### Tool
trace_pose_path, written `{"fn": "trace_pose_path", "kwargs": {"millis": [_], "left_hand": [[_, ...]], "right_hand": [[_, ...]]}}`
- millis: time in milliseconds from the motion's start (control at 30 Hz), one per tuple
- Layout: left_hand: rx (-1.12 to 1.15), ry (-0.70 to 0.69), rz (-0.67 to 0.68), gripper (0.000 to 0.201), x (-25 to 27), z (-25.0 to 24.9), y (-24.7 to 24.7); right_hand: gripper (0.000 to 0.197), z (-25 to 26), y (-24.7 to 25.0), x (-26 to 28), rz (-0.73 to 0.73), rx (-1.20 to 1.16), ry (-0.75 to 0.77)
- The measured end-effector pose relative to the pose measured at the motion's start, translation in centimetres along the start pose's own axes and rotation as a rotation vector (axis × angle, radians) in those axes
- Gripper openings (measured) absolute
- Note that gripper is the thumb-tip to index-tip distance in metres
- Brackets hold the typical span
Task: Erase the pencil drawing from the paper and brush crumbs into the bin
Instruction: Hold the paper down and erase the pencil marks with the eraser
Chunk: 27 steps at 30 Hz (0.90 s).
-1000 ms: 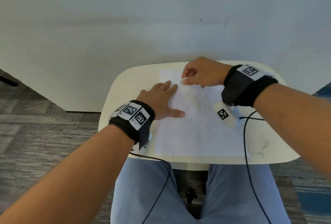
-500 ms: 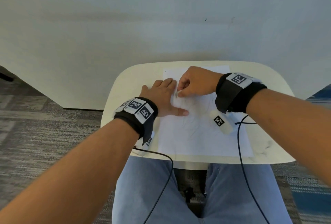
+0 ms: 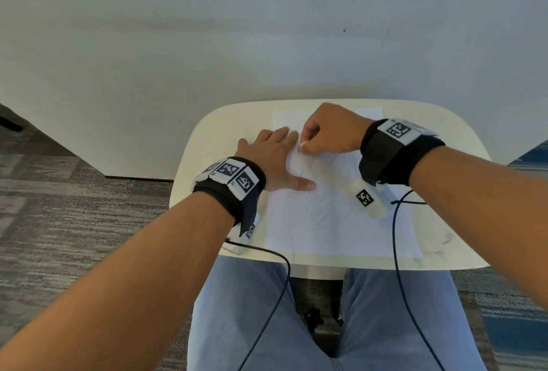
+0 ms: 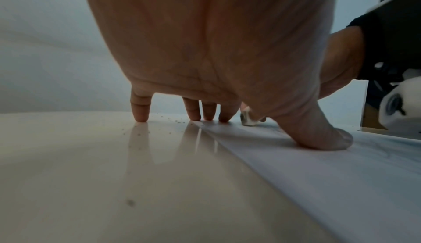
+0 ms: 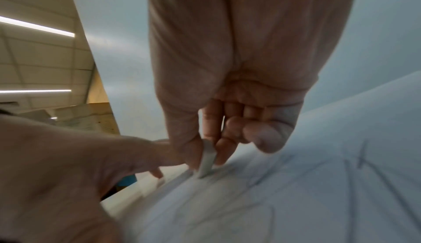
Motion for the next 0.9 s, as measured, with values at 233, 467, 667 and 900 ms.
{"fn": "trace_pose_path", "kwargs": {"millis": [233,467,667,900], "left_hand": [[-0.008,0.006,0.032,0.115,0.1,-0.1,0.1],[-0.019,0.012,0.048,0.113,0.2,-0.2,0.1],[-0.021,0.015,0.061,0.112,0.2,-0.3,-0.1],[-0.027,0.026,0.071,0.113,0.2,-0.4,-0.1]], "right_hand": [[0.014,-1.1,1.3,0.2,-0.054,-0.002,-0.052],[0.012,-0.8,0.3,0.4,0.062,-0.005,-0.047],[0.011,-0.5,-1.1,1.1,0.160,-0.005,-0.015],[0.011,-1.2,1.2,0.6,-0.018,0.013,-0.024]]}}
Point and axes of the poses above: each hand's wrist, its own x-axis away from the middle knuckle, its own y-axis out of the back of the hand, z = x × y, the point moved 10 cm from there along -x, towards the middle knuckle, and after that the axes turned 3 degrees about x, right-handed, at the moved point
